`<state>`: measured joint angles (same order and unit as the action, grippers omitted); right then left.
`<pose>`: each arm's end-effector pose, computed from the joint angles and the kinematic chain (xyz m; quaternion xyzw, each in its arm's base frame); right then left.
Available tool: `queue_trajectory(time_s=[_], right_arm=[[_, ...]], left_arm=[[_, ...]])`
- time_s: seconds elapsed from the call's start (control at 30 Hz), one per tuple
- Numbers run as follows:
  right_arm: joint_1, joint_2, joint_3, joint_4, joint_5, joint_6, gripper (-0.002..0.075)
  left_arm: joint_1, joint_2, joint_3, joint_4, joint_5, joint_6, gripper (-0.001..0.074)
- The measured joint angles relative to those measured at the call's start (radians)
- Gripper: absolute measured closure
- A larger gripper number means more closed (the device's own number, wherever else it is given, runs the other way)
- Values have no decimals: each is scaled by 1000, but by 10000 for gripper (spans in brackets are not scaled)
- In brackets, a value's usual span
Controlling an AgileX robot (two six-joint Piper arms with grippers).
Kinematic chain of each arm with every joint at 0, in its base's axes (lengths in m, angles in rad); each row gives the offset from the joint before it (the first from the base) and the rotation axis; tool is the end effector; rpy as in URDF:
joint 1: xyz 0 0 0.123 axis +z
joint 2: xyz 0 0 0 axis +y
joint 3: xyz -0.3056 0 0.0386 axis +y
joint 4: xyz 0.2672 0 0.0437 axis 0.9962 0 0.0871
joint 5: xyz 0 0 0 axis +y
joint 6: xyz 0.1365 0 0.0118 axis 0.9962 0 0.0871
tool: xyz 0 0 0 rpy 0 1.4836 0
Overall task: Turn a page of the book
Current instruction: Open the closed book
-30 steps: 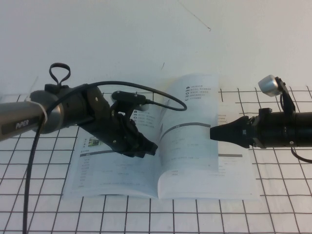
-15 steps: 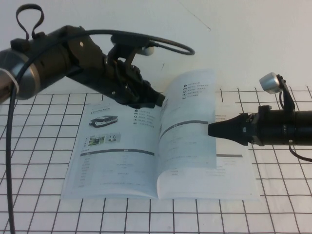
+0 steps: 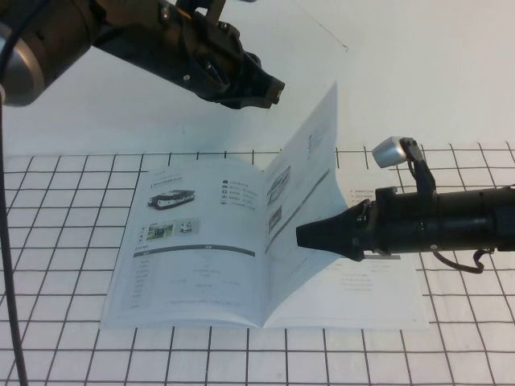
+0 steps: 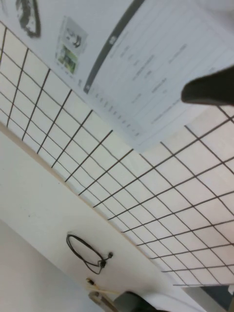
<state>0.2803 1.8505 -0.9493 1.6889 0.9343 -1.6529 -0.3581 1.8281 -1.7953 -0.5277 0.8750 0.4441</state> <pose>0.3415 0.2122 0.1735 -0.2627 0.7839 0.4701 0.3090 0.4273 -0.2165 0.3576 0.2750 0.8591 -0.2321 0.3640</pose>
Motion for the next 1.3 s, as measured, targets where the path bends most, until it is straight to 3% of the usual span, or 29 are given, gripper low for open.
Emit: queue_trajectory(time_s=[0.3,0.63,0.8,1.07,1.3], right_arm=[[102,6,-101,2,-75,-5,350],[125,68,-120,4,-81,-6,350],[125,90,-120,1,-74,-6,350],[125,95,-121,8,-69,-6,350],[125,95,-121,8,-69,-6,350]], left_arm=[[0,0,0,-46,5,4,737],[-55,81,-14,-145,-165,100,737],[-119,200,-37,41,-137,60,737],[-130,238,-50,391,-10,-158,737],[-130,227,-52,556,107,-284,737]])
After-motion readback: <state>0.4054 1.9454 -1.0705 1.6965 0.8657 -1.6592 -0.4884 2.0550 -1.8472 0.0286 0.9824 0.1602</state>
